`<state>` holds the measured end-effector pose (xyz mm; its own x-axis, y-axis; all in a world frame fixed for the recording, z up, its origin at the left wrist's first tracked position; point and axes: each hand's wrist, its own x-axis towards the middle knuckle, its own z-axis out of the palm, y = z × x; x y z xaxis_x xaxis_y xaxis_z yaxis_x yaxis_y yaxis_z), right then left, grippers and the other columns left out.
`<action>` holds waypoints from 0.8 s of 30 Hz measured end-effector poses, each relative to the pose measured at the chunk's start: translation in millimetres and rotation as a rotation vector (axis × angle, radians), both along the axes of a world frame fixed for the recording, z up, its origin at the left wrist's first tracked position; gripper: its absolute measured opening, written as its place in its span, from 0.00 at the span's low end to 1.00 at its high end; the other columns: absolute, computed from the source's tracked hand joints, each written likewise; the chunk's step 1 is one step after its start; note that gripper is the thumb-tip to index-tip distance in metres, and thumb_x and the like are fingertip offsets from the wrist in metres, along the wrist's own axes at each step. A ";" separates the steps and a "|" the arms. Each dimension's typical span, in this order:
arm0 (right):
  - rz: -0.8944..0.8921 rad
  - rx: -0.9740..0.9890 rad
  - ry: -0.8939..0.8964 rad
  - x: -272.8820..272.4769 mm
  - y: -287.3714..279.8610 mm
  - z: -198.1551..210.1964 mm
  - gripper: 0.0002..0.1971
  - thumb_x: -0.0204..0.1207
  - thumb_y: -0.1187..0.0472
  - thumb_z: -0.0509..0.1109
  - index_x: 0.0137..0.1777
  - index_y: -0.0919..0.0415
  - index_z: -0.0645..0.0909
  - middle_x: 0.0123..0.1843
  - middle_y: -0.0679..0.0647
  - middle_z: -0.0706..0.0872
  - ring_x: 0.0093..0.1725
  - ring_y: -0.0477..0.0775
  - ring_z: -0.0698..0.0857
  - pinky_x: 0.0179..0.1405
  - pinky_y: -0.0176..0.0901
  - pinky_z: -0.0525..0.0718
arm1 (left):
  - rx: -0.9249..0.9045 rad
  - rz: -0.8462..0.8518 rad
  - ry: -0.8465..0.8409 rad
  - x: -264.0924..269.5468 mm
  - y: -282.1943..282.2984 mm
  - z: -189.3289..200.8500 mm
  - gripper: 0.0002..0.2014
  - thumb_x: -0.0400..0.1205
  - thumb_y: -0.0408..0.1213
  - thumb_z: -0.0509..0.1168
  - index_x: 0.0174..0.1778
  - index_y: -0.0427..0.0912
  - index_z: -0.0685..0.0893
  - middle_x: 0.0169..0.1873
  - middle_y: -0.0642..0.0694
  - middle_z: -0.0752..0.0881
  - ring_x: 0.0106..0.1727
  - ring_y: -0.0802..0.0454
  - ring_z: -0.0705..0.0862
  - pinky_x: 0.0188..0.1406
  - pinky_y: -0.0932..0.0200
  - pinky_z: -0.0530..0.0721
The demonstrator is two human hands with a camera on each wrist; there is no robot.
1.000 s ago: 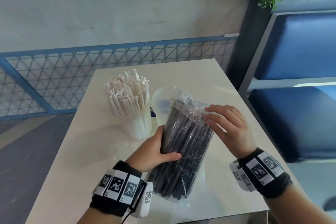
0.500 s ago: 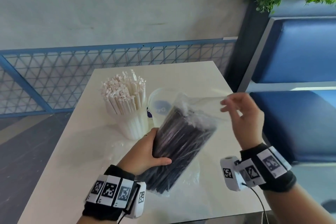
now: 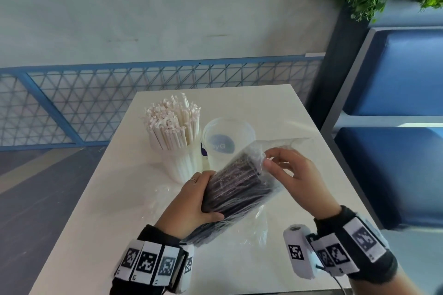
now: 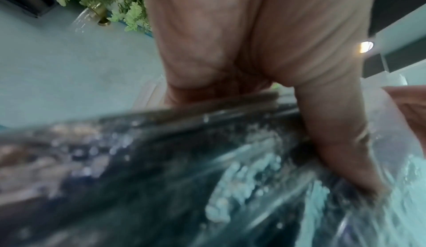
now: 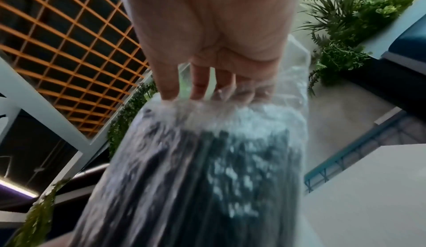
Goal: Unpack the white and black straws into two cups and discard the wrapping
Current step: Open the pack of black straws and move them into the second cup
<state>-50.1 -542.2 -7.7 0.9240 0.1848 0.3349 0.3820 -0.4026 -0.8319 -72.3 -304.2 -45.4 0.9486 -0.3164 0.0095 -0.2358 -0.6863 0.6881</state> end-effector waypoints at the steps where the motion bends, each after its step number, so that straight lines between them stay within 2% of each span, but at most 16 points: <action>1: 0.037 0.009 0.016 -0.6 0.1 2.4 0.02 0.73 0.50 0.67 0.43 0.41 0.81 0.46 0.39 0.86 0.46 0.41 0.85 0.50 0.30 0.81 | 0.034 0.003 -0.008 -0.5 2.4 -0.7 0.39 0.67 0.50 0.77 0.71 0.54 0.64 0.60 0.53 0.73 0.63 0.57 0.74 0.62 0.57 0.76; 4: 0.156 0.024 0.052 -3.6 0.2 10.4 0.05 0.74 0.57 0.68 0.39 0.44 0.82 0.41 0.36 0.87 0.43 0.39 0.86 0.47 0.24 0.79 | 0.078 0.013 -0.032 -0.9 7.6 -1.3 0.39 0.66 0.51 0.77 0.70 0.54 0.65 0.59 0.54 0.72 0.62 0.55 0.73 0.62 0.53 0.76; 7: 0.213 0.270 0.156 -7.9 -1.0 17.4 0.07 0.73 0.56 0.65 0.37 0.55 0.83 0.36 0.43 0.87 0.40 0.42 0.85 0.46 0.29 0.81 | 0.060 0.049 -0.048 1.9 12.1 0.3 0.38 0.66 0.50 0.77 0.70 0.52 0.67 0.59 0.53 0.71 0.62 0.53 0.73 0.63 0.50 0.76; 10: 0.175 0.403 0.229 -7.1 -0.8 12.8 0.09 0.78 0.66 0.63 0.40 0.58 0.82 0.32 0.46 0.85 0.30 0.44 0.80 0.37 0.34 0.82 | 0.100 0.084 -0.054 5.6 16.5 2.5 0.37 0.67 0.48 0.77 0.70 0.50 0.68 0.58 0.51 0.71 0.62 0.50 0.73 0.62 0.47 0.76; 12: 0.124 0.249 0.212 -3.3 -0.8 5.7 0.16 0.76 0.74 0.66 0.48 0.50 0.83 0.37 0.49 0.85 0.29 0.44 0.81 0.35 0.31 0.82 | 0.143 0.073 -0.092 7.4 14.8 4.4 0.37 0.67 0.47 0.77 0.70 0.49 0.69 0.60 0.50 0.72 0.61 0.49 0.73 0.62 0.48 0.76; 13: 0.102 0.094 0.173 -2.0 -0.6 2.8 0.19 0.72 0.75 0.70 0.50 0.47 0.82 0.41 0.49 0.85 0.34 0.44 0.83 0.37 0.29 0.82 | 0.165 0.070 -0.113 8.2 13.1 5.2 0.37 0.67 0.47 0.78 0.70 0.50 0.69 0.61 0.49 0.72 0.61 0.49 0.73 0.62 0.48 0.75; 15: 0.081 -0.161 0.082 -0.2 -1.6 0.4 0.15 0.65 0.68 0.78 0.50 0.56 0.84 0.54 0.49 0.83 0.51 0.45 0.84 0.49 0.29 0.83 | 0.190 0.061 -0.125 10.3 10.3 5.2 0.37 0.67 0.46 0.77 0.70 0.51 0.69 0.62 0.50 0.72 0.62 0.50 0.72 0.63 0.49 0.74; 16: 0.106 -0.217 0.053 -0.3 -2.5 0.3 0.17 0.63 0.61 0.81 0.52 0.59 0.84 0.60 0.49 0.81 0.59 0.45 0.82 0.57 0.32 0.81 | 0.189 0.051 -0.113 11.6 9.7 3.6 0.37 0.67 0.46 0.77 0.70 0.52 0.68 0.62 0.51 0.72 0.62 0.50 0.71 0.63 0.49 0.74; 17: 0.151 -0.229 0.028 -0.4 -2.5 0.7 0.22 0.62 0.54 0.81 0.56 0.55 0.82 0.64 0.46 0.79 0.64 0.42 0.79 0.63 0.32 0.78 | 0.185 0.039 -0.087 13.1 9.5 1.2 0.37 0.68 0.46 0.76 0.71 0.53 0.67 0.62 0.53 0.71 0.62 0.51 0.69 0.64 0.48 0.73; 18: 0.204 -0.224 0.006 -1.2 -0.4 2.1 0.27 0.61 0.48 0.79 0.61 0.48 0.79 0.66 0.42 0.77 0.66 0.37 0.76 0.67 0.28 0.74 | 0.178 0.027 -0.054 14.4 9.7 -1.8 0.37 0.68 0.45 0.76 0.71 0.54 0.66 0.62 0.54 0.71 0.62 0.51 0.68 0.64 0.47 0.72; 20: 0.250 -0.249 -0.052 -0.2 6.5 4.3 0.31 0.59 0.47 0.80 0.63 0.42 0.75 0.65 0.34 0.74 0.67 0.31 0.73 0.65 0.20 0.68 | 0.163 0.012 0.004 16.7 9.8 -8.7 0.38 0.69 0.45 0.76 0.72 0.56 0.63 0.62 0.56 0.71 0.62 0.51 0.66 0.66 0.44 0.71; 21: 0.221 -0.267 -0.092 0.2 10.0 2.5 0.33 0.58 0.51 0.82 0.64 0.44 0.75 0.64 0.34 0.73 0.66 0.34 0.74 0.64 0.20 0.67 | 0.161 0.010 0.022 17.5 9.3 -11.3 0.38 0.69 0.45 0.76 0.72 0.56 0.63 0.62 0.55 0.71 0.62 0.51 0.66 0.66 0.43 0.71; 23: 0.098 -0.298 -0.121 -0.5 17.1 -2.3 0.35 0.56 0.58 0.85 0.65 0.57 0.79 0.60 0.40 0.73 0.65 0.43 0.73 0.62 0.21 0.64 | 0.158 0.012 0.041 19.3 8.6 -14.5 0.39 0.68 0.45 0.76 0.72 0.55 0.63 0.62 0.53 0.73 0.63 0.50 0.66 0.66 0.43 0.71; 24: 0.055 -0.305 -0.110 -0.7 19.0 -4.5 0.34 0.56 0.59 0.85 0.65 0.63 0.79 0.60 0.42 0.73 0.65 0.43 0.72 0.62 0.19 0.63 | 0.157 0.015 0.048 20.8 8.7 -15.2 0.39 0.68 0.45 0.76 0.72 0.55 0.63 0.62 0.53 0.74 0.63 0.49 0.66 0.66 0.43 0.71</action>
